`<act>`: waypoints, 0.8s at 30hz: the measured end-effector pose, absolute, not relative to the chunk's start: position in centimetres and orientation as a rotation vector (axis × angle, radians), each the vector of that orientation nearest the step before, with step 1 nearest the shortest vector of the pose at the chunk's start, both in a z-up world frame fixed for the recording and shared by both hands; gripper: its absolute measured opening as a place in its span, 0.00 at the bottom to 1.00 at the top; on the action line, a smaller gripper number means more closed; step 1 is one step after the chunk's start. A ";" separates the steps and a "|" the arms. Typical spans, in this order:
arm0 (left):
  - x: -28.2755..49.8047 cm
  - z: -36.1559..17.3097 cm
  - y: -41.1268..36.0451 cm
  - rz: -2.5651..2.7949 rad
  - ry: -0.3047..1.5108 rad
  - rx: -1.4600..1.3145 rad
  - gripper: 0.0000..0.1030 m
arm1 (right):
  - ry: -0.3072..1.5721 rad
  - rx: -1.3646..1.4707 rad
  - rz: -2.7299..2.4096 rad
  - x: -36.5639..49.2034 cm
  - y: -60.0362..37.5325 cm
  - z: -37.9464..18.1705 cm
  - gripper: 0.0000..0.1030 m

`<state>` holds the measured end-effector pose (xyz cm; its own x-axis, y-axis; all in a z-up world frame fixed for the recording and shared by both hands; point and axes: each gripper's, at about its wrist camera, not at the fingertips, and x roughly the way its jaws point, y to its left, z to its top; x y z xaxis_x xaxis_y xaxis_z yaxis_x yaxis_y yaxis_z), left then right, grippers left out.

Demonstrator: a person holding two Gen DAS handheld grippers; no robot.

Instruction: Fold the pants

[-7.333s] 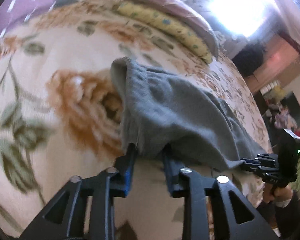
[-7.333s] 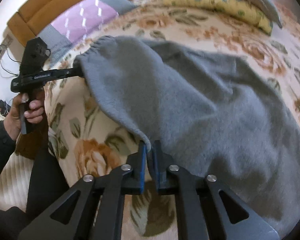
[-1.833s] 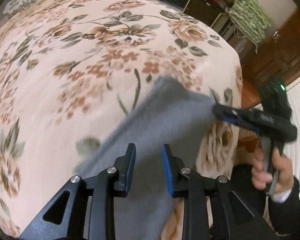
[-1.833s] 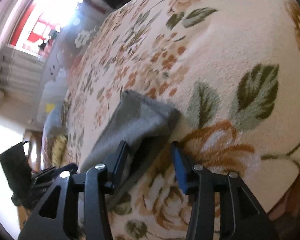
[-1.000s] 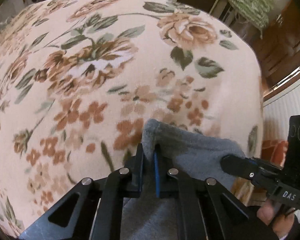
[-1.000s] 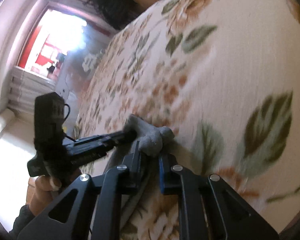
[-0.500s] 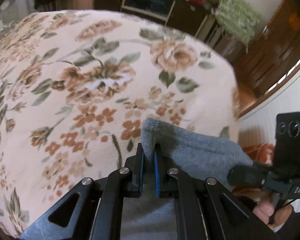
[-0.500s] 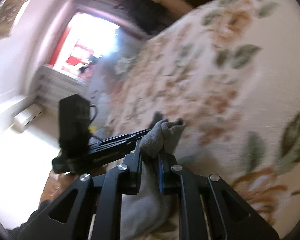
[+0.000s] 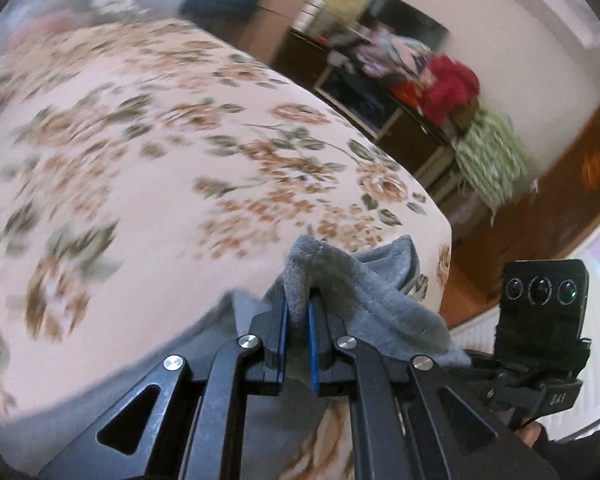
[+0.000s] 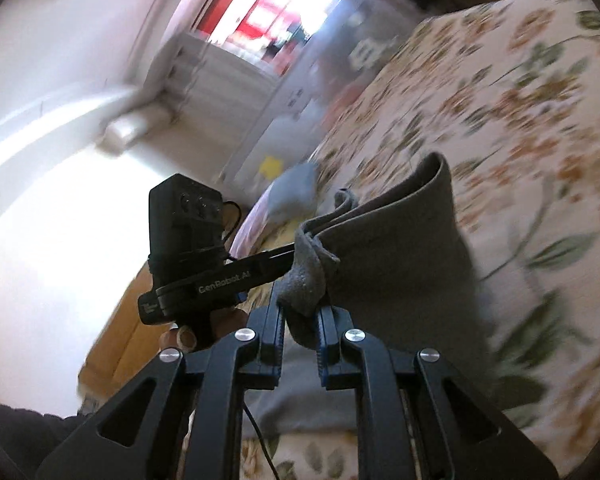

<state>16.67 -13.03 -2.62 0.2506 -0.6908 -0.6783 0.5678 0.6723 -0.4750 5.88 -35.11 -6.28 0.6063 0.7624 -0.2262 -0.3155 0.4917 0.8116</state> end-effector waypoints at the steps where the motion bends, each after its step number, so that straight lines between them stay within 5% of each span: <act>1: 16.4 -3.0 -11.6 -0.843 1.003 -0.169 0.07 | 0.647 0.799 0.730 6.1 -34.0 -6.4 0.14; 15: 13.5 -11.7 3.9 -0.580 1.122 -0.420 0.09 | 0.924 0.530 0.886 7.8 -18.7 -12.8 0.14; 18: 12.5 -12.9 6.4 -0.530 1.136 -0.442 0.10 | 0.982 0.486 0.867 8.2 -17.7 -14.0 0.23; 21: 11.3 -12.8 8.5 -0.483 1.128 -0.477 0.10 | 1.039 0.487 0.913 8.4 -17.5 -14.2 0.52; 24: 10.0 -11.1 9.2 -0.455 1.088 -0.470 0.10 | 0.997 0.446 0.967 7.7 -17.6 -12.3 0.57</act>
<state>10.02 9.19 -11.12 0.3934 -0.5652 -0.7251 0.1190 0.8134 -0.5695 7.65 -17.58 -12.29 0.1943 0.8444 -0.4992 -0.4734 0.5264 0.7062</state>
